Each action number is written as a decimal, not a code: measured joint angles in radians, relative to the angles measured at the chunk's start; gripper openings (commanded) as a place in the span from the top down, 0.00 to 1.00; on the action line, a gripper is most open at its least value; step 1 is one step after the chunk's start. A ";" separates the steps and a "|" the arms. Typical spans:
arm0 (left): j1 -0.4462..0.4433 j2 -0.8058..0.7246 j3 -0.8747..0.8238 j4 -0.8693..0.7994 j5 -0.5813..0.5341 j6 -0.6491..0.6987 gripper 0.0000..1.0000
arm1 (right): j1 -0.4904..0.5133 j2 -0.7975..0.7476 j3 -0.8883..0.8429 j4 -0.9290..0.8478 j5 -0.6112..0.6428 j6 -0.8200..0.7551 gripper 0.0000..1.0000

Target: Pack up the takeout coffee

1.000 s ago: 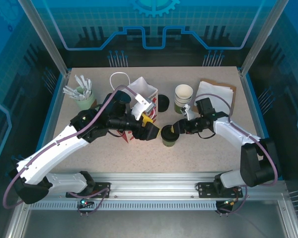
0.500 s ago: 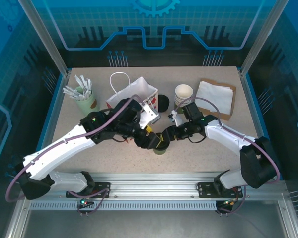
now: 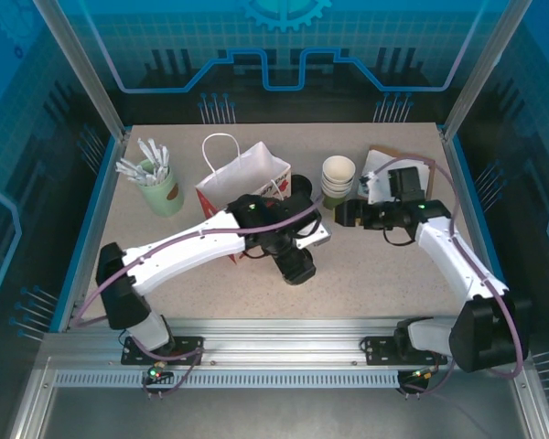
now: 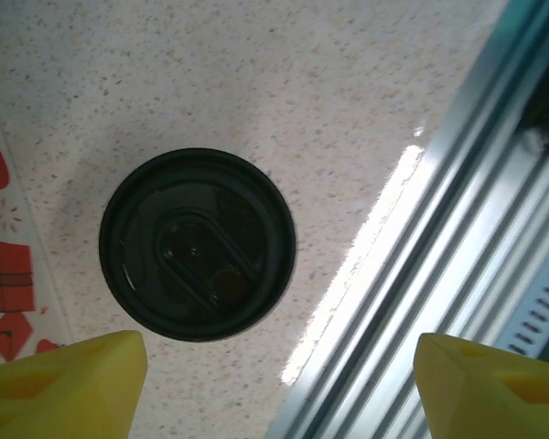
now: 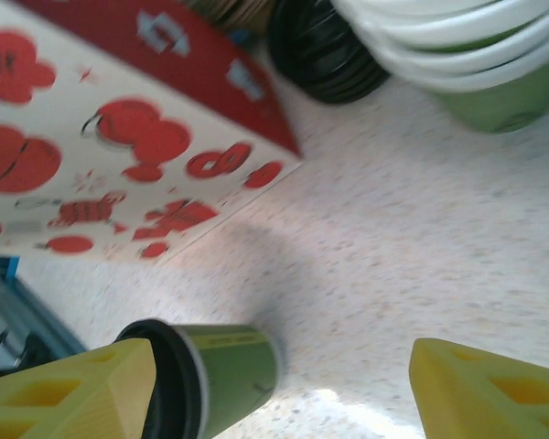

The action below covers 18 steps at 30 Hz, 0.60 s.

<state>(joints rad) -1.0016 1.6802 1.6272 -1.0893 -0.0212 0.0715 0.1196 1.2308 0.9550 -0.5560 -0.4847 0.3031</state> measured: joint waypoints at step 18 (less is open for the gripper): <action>0.040 0.267 0.190 -0.173 -0.069 0.075 0.13 | -0.037 -0.111 -0.059 -0.057 0.149 -0.027 0.21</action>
<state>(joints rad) -0.9611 1.9472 1.8175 -1.2625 -0.0898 0.1463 0.0830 1.1198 0.8963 -0.6132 -0.3355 0.2756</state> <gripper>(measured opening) 0.870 0.786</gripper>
